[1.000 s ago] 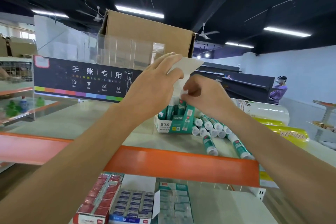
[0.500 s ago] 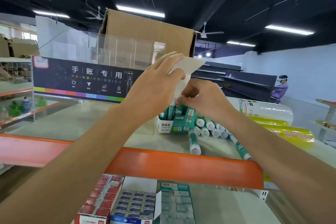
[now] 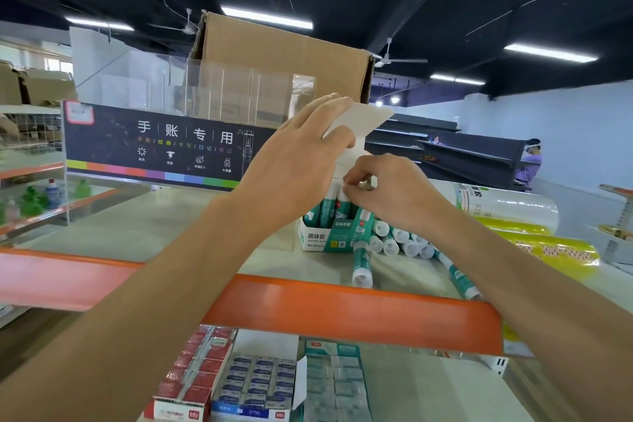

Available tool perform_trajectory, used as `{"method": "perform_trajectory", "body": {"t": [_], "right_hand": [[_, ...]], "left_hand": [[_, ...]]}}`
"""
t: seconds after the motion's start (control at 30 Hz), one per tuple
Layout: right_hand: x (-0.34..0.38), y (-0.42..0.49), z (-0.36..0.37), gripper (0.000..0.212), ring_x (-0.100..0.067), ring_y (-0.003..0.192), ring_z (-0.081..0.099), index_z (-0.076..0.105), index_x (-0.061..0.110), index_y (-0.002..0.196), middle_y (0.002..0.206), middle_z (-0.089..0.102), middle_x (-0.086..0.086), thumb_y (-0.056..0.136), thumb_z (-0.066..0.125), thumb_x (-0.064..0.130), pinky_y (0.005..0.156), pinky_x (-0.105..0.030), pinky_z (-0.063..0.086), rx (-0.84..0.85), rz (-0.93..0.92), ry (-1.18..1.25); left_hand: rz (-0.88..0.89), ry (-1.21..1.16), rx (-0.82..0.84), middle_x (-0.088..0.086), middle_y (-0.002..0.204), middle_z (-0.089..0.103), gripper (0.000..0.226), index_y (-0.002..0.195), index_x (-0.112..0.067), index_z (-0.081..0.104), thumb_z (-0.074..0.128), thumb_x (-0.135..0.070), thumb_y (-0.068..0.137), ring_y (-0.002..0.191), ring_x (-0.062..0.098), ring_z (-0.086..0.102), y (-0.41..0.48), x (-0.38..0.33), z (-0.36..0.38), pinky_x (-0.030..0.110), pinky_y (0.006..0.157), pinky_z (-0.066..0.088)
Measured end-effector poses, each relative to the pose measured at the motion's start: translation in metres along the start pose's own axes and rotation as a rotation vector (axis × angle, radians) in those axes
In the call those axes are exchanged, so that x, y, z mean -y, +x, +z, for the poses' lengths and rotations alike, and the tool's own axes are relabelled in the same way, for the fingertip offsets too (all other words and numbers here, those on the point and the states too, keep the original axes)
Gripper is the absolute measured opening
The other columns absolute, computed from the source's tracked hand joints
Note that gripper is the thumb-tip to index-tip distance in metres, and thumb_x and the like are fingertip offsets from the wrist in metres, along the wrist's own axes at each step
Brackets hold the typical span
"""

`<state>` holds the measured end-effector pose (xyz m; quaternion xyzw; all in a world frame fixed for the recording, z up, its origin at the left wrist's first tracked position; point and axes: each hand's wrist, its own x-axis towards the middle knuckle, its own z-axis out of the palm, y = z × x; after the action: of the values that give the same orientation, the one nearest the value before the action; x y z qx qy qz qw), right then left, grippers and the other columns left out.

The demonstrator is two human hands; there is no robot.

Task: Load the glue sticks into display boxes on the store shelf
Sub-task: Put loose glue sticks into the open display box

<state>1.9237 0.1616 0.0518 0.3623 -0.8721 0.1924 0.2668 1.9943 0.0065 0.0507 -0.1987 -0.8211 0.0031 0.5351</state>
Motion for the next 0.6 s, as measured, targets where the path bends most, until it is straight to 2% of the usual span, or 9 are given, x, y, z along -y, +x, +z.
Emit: {"method": "perform_trajectory", "body": {"t": [0.1, 0.17, 0.23, 0.33, 0.4, 0.47, 0.5, 0.57, 0.6], "right_hand": [[0.000, -0.001, -0.005, 0.018, -0.012, 0.090, 0.056, 0.068, 0.020, 0.099, 0.100, 0.067, 0.004, 0.088, 0.060, 0.032, 0.072, -0.025, 0.039, 0.030, -0.018, -0.044], [-0.002, -0.003, -0.008, 0.018, -0.011, 0.091, 0.058, 0.068, 0.021, 0.101, 0.103, 0.066, 0.006, 0.089, 0.060, 0.032, 0.071, -0.022, 0.041, 0.052, -0.016, 0.006], [-0.004, -0.008, -0.010, 0.017, -0.009, 0.096, 0.058, 0.068, 0.022, 0.102, 0.106, 0.066, 0.007, 0.090, 0.058, 0.029, 0.078, -0.019, 0.043, 0.025, -0.021, 0.059], [-0.011, -0.014, -0.011, 0.021, -0.008, 0.099, 0.057, 0.067, 0.022, 0.108, 0.107, 0.065, 0.007, 0.091, 0.056, 0.026, 0.087, -0.024, 0.044, -0.062, -0.031, 0.037], [-0.013, -0.018, -0.013, 0.019, -0.006, 0.092, 0.057, 0.068, 0.022, 0.107, 0.103, 0.064, 0.008, 0.091, 0.057, 0.025, 0.082, -0.020, 0.043, -0.108, -0.052, -0.002], [-0.012, -0.023, -0.016, 0.013, 0.000, 0.078, 0.053, 0.069, 0.019, 0.097, 0.094, 0.062, 0.008, 0.090, 0.059, 0.022, 0.072, -0.009, 0.037, -0.157, -0.090, -0.028], [-0.009, -0.027, -0.019, 0.009, 0.001, 0.072, 0.050, 0.068, 0.018, 0.091, 0.088, 0.061, 0.009, 0.089, 0.060, 0.022, 0.068, -0.008, 0.036, -0.169, -0.102, -0.041], [-0.003, -0.034, -0.026, 0.014, -0.002, 0.066, 0.051, 0.067, 0.017, 0.083, 0.079, 0.061, 0.009, 0.089, 0.061, 0.028, 0.064, -0.015, 0.039, -0.081, -0.072, -0.050], [0.001, -0.037, -0.029, 0.019, -0.003, 0.065, 0.053, 0.067, 0.017, 0.082, 0.076, 0.061, 0.009, 0.090, 0.060, 0.033, 0.062, -0.020, 0.042, 0.040, -0.023, -0.052]], "left_hand": [[0.010, -0.001, -0.008, 0.021, 0.134, 0.047, 0.023, 0.093, -0.001, 0.062, 0.055, 0.013, 0.076, 0.130, 0.034, 0.038, 0.000, -0.001, -0.001, 0.046, 0.094, 0.044], [0.005, -0.001, 0.002, 0.021, 0.134, 0.047, 0.023, 0.094, -0.001, 0.062, 0.055, 0.012, 0.076, 0.130, 0.034, 0.038, 0.000, 0.000, -0.001, 0.047, 0.094, 0.045], [0.004, 0.006, 0.011, 0.021, 0.134, 0.047, 0.023, 0.094, -0.001, 0.063, 0.056, 0.012, 0.076, 0.130, 0.034, 0.039, -0.001, -0.001, -0.001, 0.046, 0.094, 0.045], [0.024, 0.023, 0.013, 0.022, 0.132, 0.048, 0.023, 0.093, 0.000, 0.063, 0.057, 0.013, 0.075, 0.128, 0.035, 0.040, -0.001, -0.004, 0.000, 0.045, 0.096, 0.043], [0.034, 0.027, 0.013, 0.023, 0.132, 0.048, 0.023, 0.092, 0.001, 0.063, 0.057, 0.014, 0.075, 0.128, 0.036, 0.041, -0.001, -0.005, -0.001, 0.045, 0.097, 0.043], [0.029, 0.025, 0.016, 0.023, 0.132, 0.048, 0.022, 0.093, 0.001, 0.063, 0.056, 0.013, 0.076, 0.128, 0.036, 0.040, -0.001, -0.006, -0.001, 0.046, 0.097, 0.043], [0.023, 0.023, 0.016, 0.022, 0.133, 0.048, 0.022, 0.093, 0.001, 0.063, 0.055, 0.013, 0.077, 0.129, 0.035, 0.039, -0.002, -0.006, -0.002, 0.046, 0.097, 0.043], [0.012, 0.023, 0.017, 0.021, 0.134, 0.047, 0.023, 0.094, 0.000, 0.063, 0.054, 0.013, 0.077, 0.130, 0.034, 0.038, -0.003, -0.006, -0.002, 0.044, 0.099, 0.041], [0.009, 0.024, 0.016, 0.021, 0.134, 0.046, 0.023, 0.095, 0.000, 0.063, 0.054, 0.013, 0.077, 0.131, 0.033, 0.037, -0.003, -0.006, -0.002, 0.043, 0.099, 0.040]]}}
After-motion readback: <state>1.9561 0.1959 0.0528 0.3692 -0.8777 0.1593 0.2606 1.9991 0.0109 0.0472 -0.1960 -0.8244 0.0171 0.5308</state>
